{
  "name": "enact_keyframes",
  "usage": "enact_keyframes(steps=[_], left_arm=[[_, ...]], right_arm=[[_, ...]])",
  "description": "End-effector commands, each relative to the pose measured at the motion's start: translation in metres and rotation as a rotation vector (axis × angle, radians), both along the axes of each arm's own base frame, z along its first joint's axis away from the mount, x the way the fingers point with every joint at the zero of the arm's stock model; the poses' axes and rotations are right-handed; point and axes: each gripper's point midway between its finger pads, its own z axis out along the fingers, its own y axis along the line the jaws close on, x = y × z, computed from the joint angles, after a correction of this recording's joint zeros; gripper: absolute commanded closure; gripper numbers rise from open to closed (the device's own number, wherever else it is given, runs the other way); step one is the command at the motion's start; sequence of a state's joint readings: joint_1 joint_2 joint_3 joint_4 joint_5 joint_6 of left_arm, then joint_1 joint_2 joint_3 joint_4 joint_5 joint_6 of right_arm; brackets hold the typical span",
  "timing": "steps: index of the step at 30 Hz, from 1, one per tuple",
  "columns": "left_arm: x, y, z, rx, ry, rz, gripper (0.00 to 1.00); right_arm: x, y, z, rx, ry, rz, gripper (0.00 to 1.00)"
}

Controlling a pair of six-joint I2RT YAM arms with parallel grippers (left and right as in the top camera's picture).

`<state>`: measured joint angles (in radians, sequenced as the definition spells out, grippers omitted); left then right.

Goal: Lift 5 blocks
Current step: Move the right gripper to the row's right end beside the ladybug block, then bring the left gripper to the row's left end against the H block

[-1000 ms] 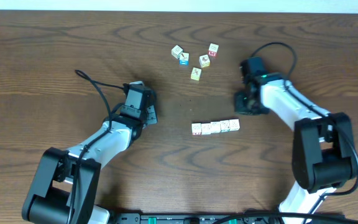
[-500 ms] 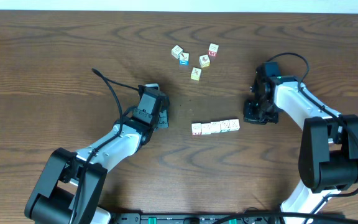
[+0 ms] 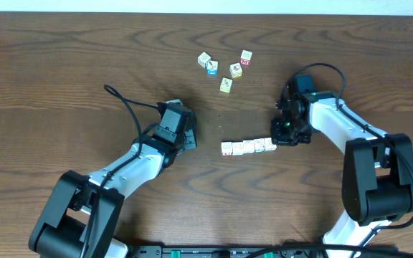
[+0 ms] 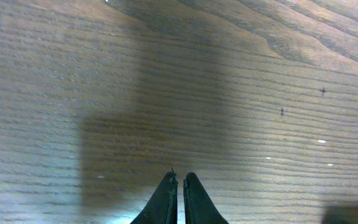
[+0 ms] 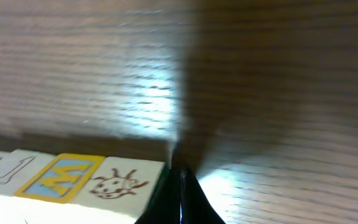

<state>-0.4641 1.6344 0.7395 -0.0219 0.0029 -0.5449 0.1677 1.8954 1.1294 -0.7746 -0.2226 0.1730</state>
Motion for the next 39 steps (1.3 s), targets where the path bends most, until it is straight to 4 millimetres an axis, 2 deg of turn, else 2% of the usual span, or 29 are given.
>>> enact_keyframes(steps=[1,8,14,18,22,30,34,39], left_arm=[[-0.010,-0.011,-0.006,-0.018,0.031,-0.007,0.93],[-0.019,-0.029,-0.006,-0.027,0.031,-0.050,0.93],[-0.022,-0.035,-0.006,-0.035,0.035,-0.062,0.93],[-0.023,-0.038,-0.005,-0.039,0.033,-0.068,0.92],[-0.022,-0.052,0.000,-0.103,0.024,-0.111,0.93],[-0.021,-0.063,0.005,-0.120,-0.001,-0.137,0.93],[-0.025,-0.065,0.001,-0.120,0.015,-0.136,0.93],[-0.036,-0.059,-0.021,-0.112,0.107,-0.083,0.93]], right_arm=[[-0.018,0.008,-0.015,0.016,0.060,0.054,0.99],[-0.019,0.009,-0.014,0.021,0.056,0.079,0.99],[-0.019,0.010,-0.014,0.025,0.058,0.079,0.99],[-0.019,0.009,-0.014,0.024,0.059,0.079,0.99],[-0.021,0.010,-0.014,0.028,0.063,0.079,0.99],[-0.024,0.010,-0.014,0.028,0.078,0.079,0.99],[-0.024,0.010,-0.014,0.028,0.078,0.079,0.99],[-0.025,0.010,-0.014,0.028,0.081,0.081,0.99]])
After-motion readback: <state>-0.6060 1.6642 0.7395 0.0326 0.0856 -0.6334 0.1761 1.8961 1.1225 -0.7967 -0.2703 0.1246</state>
